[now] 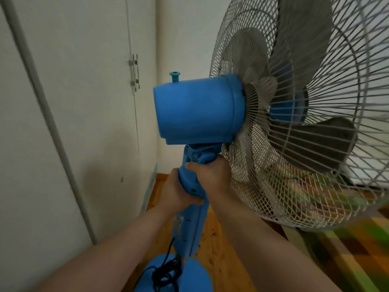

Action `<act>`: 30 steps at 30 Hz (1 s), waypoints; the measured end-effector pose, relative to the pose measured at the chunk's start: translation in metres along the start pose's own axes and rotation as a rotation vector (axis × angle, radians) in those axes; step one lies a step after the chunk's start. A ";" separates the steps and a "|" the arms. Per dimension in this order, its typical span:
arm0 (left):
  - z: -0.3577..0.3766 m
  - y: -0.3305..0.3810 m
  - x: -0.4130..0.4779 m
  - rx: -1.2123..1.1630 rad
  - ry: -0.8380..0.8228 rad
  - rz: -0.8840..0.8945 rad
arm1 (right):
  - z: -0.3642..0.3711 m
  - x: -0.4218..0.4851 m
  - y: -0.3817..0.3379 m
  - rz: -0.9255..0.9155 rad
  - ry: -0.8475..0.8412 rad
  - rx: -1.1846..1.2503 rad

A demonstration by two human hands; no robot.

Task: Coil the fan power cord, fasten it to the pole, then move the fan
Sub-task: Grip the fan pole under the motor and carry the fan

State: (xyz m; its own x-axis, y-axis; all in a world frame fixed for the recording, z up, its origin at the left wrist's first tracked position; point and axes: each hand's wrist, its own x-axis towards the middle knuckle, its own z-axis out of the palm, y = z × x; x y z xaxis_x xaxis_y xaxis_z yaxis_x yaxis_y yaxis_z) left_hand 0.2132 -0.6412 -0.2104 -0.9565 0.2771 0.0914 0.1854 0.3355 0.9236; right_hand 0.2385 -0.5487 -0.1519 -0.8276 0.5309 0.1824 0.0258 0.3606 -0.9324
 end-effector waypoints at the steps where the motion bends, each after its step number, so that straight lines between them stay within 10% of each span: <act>1: 0.000 -0.008 0.020 -0.006 -0.001 0.002 | 0.011 0.017 0.004 -0.001 -0.006 0.002; 30: 0.021 -0.058 0.427 -0.022 0.072 -0.092 | 0.145 0.401 0.044 0.115 -0.104 -0.016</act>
State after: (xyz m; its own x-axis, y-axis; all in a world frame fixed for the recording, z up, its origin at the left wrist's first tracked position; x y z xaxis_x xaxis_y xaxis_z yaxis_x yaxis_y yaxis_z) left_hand -0.2011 -0.5231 -0.2328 -0.9831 0.1803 0.0322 0.0923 0.3361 0.9373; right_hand -0.1737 -0.4312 -0.1650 -0.8723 0.4873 0.0403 0.1324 0.3146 -0.9400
